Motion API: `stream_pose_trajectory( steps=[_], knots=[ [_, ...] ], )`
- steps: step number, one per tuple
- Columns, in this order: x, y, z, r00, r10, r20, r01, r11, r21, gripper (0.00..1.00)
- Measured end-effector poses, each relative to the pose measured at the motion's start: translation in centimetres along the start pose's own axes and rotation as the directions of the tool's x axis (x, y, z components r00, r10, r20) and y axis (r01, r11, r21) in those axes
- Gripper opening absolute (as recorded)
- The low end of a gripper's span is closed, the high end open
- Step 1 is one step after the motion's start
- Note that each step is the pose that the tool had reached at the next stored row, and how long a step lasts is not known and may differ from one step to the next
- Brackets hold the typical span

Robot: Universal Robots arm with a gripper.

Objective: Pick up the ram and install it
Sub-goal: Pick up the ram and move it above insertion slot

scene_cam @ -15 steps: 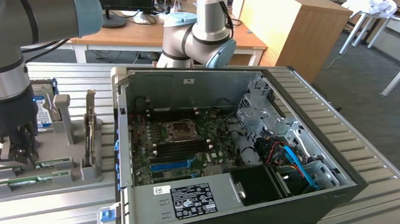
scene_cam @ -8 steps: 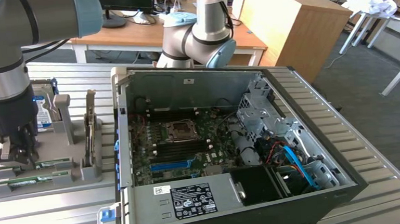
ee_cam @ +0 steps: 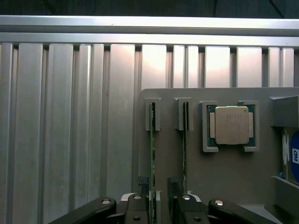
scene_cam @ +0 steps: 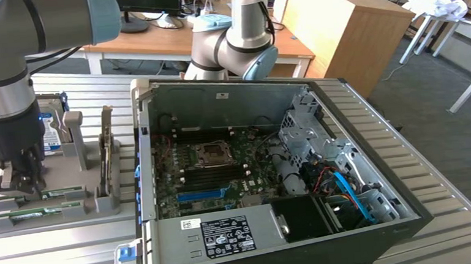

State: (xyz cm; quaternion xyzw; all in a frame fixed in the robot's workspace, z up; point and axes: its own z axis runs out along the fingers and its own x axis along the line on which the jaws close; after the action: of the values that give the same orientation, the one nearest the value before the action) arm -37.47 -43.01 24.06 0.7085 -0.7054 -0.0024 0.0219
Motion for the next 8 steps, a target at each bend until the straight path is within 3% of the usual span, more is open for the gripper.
stream_pose_trajectory(
  steps=[8],
  knots=[
    [0.19,0.00,-0.01,1.0000,0.000,-0.0001,0.000,1.0000,-0.0002,0.30]
  ],
)
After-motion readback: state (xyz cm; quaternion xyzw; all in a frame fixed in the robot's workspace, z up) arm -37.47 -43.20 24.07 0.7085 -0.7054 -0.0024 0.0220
